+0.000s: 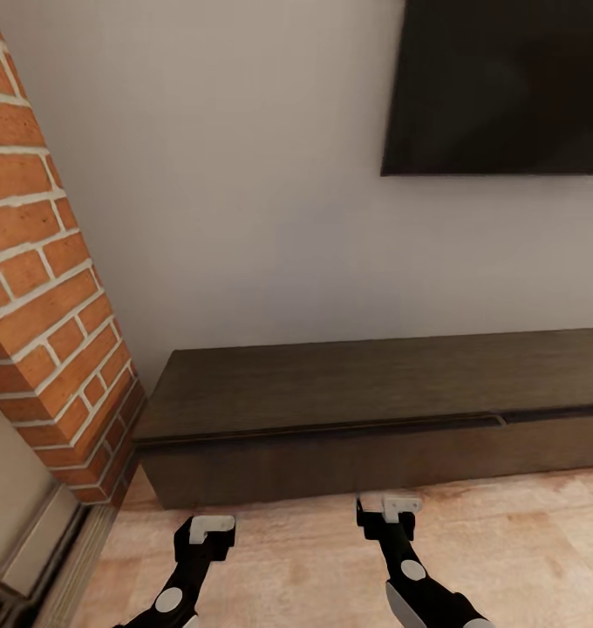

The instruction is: Place each of the two pumpkins and all three candles from the living room inside a cabinet in the living room (use any cabinet), then make sure every cabinet is closed, and position the cauldron so it is next to a table in the living room.

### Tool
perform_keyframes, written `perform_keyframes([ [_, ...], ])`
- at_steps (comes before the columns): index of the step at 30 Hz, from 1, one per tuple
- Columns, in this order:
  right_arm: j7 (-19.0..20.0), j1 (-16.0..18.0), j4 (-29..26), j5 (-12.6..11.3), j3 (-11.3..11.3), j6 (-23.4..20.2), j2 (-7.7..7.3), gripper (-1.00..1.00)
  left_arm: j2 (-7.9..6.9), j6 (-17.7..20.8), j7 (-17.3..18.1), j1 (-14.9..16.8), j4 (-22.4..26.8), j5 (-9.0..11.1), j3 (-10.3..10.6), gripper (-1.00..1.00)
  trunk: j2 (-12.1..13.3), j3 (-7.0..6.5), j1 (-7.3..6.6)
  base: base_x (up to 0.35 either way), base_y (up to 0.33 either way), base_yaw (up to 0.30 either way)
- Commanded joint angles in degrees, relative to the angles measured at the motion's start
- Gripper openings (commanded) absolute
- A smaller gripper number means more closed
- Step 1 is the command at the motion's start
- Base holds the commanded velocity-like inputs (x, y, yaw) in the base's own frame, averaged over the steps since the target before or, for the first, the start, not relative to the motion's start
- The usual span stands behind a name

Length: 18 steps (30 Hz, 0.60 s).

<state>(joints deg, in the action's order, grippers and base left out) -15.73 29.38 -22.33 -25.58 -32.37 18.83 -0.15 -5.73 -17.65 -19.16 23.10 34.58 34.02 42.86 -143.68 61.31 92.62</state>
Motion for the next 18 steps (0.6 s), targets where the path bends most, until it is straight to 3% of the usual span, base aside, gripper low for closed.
perform_keyframes([
  [1, -0.36, 0.06, 0.03, -0.43, -0.46, 0.24, -0.03, 1.00, -0.07, -0.24, -0.44, 0.06, 0.05, 0.43, 0.48, 1.00, -0.02, 0.05, -0.05, -0.322, 0.000, 0.000],
  [7, -0.36, 0.06, 0.01, -0.49, -0.42, 0.24, -0.01, 1.00, -0.07, -0.20, -0.44, 0.09, 0.11, 0.43, 0.51, 1.00, -0.02, 0.05, -0.05, -0.285, 0.000, 0.000],
  [13, -0.58, 0.06, -0.75, -0.47, -0.20, 0.16, -0.31, 1.00, -0.40, 0.76, -0.35, 0.07, 3.18, 0.45, 0.43, 1.00, -0.02, 0.05, -0.05, -0.082, 0.000, 0.000],
  [16, -0.69, 0.06, -2.64, -0.52, 0.09, -0.22, -0.46, 1.00, -0.69, 5.69, -0.73, 0.02, 10.80, 0.69, 0.23, 1.00, -0.02, 0.05, -0.05, -0.017, 0.000, 0.000],
  [17, -0.73, -0.07, -4.62, -0.55, 0.60, -1.00, -0.53, 1.00, -1.00, 11.06, -0.94, -0.08, 16.06, 0.94, 0.06, 1.00, -0.02, 0.05, -0.05, -0.008, 0.000, 0.000],
  [18, -0.76, -0.20, -5.68, -0.56, 0.82, -1.80, -0.53, 1.00, -1.24, 13.84, -1.02, -0.27, 18.31, 1.03, 0.00, 1.00, -0.02, 0.05, -0.05, -0.007, 0.000, 0.000],
])
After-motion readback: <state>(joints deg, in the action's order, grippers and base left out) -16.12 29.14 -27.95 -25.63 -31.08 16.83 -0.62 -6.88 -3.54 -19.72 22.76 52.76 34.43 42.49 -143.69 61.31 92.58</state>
